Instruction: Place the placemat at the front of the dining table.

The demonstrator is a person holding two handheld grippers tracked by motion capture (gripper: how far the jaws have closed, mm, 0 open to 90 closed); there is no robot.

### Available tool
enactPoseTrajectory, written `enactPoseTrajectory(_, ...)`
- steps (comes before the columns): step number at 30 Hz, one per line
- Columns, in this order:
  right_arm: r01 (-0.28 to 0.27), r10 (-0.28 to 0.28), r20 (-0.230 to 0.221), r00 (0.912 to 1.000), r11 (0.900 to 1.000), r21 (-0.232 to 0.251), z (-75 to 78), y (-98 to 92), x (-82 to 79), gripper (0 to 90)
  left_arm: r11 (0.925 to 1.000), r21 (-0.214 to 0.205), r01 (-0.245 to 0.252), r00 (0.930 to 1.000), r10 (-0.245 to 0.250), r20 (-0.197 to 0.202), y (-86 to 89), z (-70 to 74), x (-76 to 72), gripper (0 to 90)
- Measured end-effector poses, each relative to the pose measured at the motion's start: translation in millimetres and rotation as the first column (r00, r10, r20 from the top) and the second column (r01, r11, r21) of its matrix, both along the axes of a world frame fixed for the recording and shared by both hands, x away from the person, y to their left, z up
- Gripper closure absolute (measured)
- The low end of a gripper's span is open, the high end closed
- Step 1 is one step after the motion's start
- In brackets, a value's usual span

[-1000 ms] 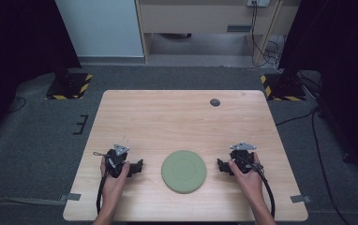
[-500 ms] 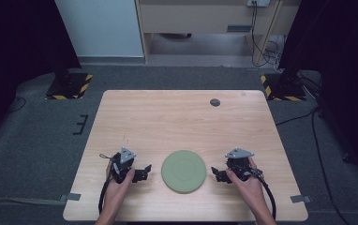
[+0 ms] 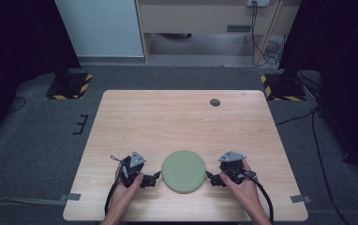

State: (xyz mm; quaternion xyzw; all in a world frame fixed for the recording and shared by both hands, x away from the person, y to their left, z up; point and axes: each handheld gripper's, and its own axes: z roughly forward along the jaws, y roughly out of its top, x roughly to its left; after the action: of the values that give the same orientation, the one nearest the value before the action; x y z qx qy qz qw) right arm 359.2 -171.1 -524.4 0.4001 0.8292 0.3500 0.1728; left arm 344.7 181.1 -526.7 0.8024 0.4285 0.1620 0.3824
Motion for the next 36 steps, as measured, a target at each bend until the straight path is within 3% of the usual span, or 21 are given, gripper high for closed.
enactPoseTrajectory(12, -0.008, 0.008, 0.016, 0.9998, 0.9998, -0.019, -1.5, 9.2, -2.3, 4.4, 0.9997, 0.019, 0.019, 0.9998, -0.019, -0.006, -11.2, -4.0, -0.1, 2.7)
enactPoseTrajectory(36, 0.058, -0.057, 0.038, 0.9976, 0.9982, -0.013, -4.4, 13.3, 7.5, 0.7, 0.9988, 0.005, -0.048, 0.9988, 0.048, -0.001, -10.8, -6.9, 13.9, 0.0)
